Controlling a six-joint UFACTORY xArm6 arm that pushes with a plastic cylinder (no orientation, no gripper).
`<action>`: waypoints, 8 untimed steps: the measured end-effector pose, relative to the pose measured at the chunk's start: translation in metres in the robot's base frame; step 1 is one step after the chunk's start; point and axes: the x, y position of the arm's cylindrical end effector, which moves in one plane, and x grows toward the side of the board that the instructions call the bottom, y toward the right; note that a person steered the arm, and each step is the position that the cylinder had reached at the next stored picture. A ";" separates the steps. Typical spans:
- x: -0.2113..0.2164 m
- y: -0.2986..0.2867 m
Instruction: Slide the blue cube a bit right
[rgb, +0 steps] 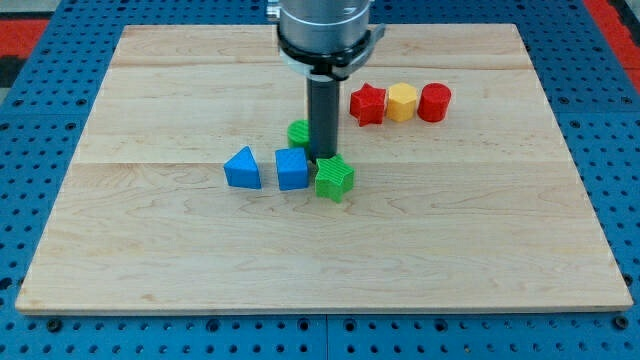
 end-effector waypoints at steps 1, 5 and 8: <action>0.000 -0.037; -0.012 -0.117; 0.046 -0.069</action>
